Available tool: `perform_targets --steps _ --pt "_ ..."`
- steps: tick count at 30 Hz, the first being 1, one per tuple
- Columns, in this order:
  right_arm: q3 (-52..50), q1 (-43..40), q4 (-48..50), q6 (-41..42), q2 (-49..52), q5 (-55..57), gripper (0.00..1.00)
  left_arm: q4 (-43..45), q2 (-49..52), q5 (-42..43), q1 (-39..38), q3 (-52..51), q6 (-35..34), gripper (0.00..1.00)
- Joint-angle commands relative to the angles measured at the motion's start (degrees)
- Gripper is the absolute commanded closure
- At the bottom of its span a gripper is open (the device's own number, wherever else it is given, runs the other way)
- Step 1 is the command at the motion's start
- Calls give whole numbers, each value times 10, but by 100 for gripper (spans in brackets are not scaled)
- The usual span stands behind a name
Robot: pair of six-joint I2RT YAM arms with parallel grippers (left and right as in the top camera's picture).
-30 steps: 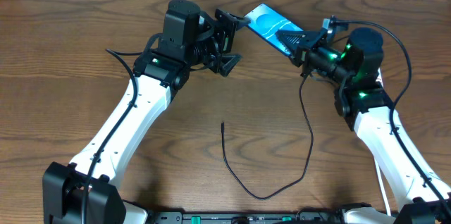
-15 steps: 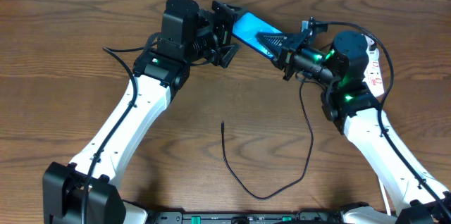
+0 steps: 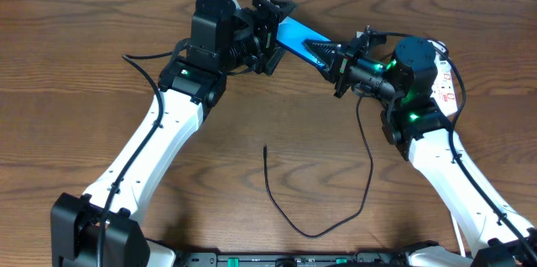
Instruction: Plug charger to phone and switch on socket
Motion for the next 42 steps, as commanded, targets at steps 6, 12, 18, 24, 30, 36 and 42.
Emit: perform_targets --steps 6,12,18,24,30,36,42 --pt "11 3 7 29 -5 0 99 2 -10 -5 3 5 10 21" --pt "11 4 7 29 -5 0 99 2 -10 -9 3 5 10 30" --pt "11 10 7 29 -5 1 99 2 -10 -10 3 5 10 42" --pt "11 10 8 34 -5 0 99 2 -10 -10 3 5 10 47" --pt "11 12 8 33 -5 0 99 2 -10 -10 3 5 10 67" --pt "11 17 10 38 -5 1 98 2 -10 -16 3 5 10 71" --pt "11 23 12 38 -5 3 98 1 -10 -20 3 5 10 71"
